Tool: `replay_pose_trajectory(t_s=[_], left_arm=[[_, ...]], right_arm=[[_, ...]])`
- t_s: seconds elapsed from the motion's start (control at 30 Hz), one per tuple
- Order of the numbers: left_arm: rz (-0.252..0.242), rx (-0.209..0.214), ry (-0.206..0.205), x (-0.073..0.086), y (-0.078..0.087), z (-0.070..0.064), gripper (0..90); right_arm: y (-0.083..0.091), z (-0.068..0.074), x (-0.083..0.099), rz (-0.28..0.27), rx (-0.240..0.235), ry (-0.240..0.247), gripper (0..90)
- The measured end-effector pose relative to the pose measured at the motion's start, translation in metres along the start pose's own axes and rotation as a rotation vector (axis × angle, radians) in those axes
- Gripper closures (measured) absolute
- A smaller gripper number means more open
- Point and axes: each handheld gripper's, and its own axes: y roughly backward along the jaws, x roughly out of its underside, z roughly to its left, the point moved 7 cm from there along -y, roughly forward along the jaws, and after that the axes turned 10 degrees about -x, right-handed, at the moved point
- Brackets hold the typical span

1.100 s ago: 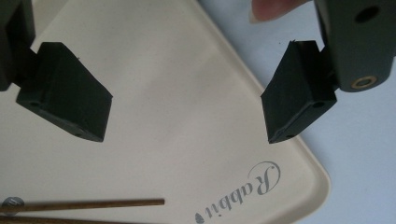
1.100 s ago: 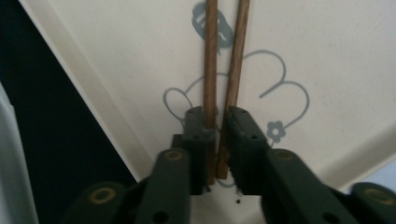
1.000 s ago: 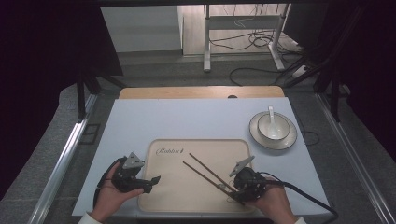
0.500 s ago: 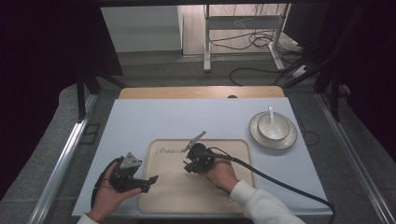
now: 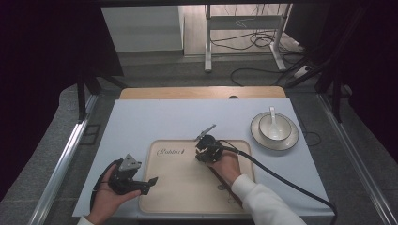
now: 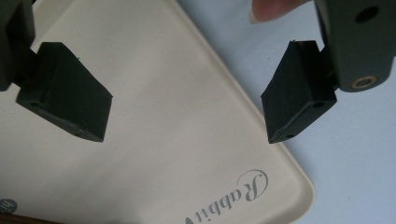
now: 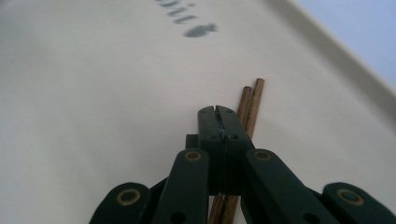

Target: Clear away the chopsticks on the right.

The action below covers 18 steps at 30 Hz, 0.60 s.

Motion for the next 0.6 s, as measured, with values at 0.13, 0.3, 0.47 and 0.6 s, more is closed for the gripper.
replay_pose_trajectory(t_s=[0.13, 0.3, 0.47, 0.6], left_arm=[[0.001, -0.002, 0.001, 0.0, 0.0, 0.001, 16.2], [0.003, -0.001, 0.001, 0.001, -0.001, 0.001, 16.2], [0.003, -0.001, -0.001, 0.0, -0.001, 0.0, 16.2], [0.003, 0.0, -0.001, 0.0, -0.001, 0.0, 16.2]], right_arm=[[0.011, -0.017, 0.008, -0.013, 0.037, -0.04, 89.4], [0.031, -0.039, 0.025, -0.025, 0.095, -0.088, 89.5], [0.051, -0.057, 0.045, -0.012, 0.172, -0.122, 89.5], [0.065, -0.067, 0.061, 0.009, 0.236, -0.136, 89.5]])
